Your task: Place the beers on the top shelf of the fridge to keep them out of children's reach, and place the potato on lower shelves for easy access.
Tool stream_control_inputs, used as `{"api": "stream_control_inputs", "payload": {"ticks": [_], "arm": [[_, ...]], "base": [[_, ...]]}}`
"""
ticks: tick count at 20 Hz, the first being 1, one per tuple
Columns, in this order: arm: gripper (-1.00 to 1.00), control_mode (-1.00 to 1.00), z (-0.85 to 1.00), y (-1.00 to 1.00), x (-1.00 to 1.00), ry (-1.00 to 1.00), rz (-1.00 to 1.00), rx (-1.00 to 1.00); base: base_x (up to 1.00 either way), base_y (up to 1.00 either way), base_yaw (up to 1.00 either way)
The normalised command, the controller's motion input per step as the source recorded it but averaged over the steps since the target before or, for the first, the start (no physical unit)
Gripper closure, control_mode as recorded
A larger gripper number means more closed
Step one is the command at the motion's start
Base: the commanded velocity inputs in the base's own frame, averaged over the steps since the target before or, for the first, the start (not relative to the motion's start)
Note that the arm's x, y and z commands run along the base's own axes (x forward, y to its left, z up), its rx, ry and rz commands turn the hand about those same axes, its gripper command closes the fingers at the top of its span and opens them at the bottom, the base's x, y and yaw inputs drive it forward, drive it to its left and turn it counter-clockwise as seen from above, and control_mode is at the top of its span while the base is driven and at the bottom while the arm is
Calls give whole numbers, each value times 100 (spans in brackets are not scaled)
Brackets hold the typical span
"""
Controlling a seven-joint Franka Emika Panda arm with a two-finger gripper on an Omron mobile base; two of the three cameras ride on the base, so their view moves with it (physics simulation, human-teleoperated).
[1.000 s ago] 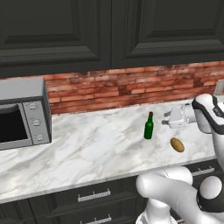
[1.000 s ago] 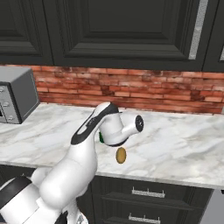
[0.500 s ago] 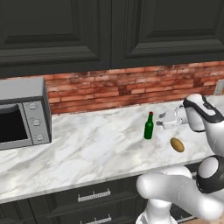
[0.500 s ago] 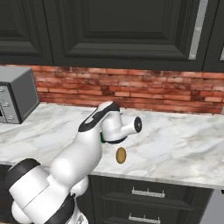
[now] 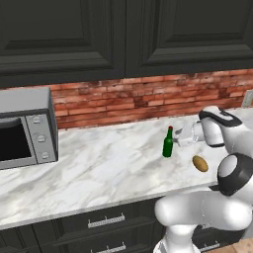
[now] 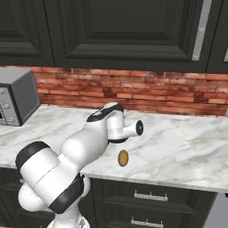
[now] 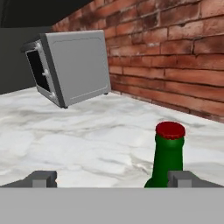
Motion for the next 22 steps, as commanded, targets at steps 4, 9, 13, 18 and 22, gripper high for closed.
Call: {"api": "stream_control_inputs", "payload": {"ticks": [4, 9, 13, 18, 22], "arm": [[-100, -100, -23, 0, 35, 0, 0, 1], [-100, -100, -20, 0, 34, 0, 1, 2], [-100, -100, -24, -12, 29, 0, 0, 1], [-100, -100, -21, -15, 28, 0, 0, 1], [-100, -100, -11, -1, 35, 0, 0, 0]], "base": [[0, 0, 0], [0, 0, 0], [0, 0, 0], [0, 0, 0], [0, 0, 0]]}}
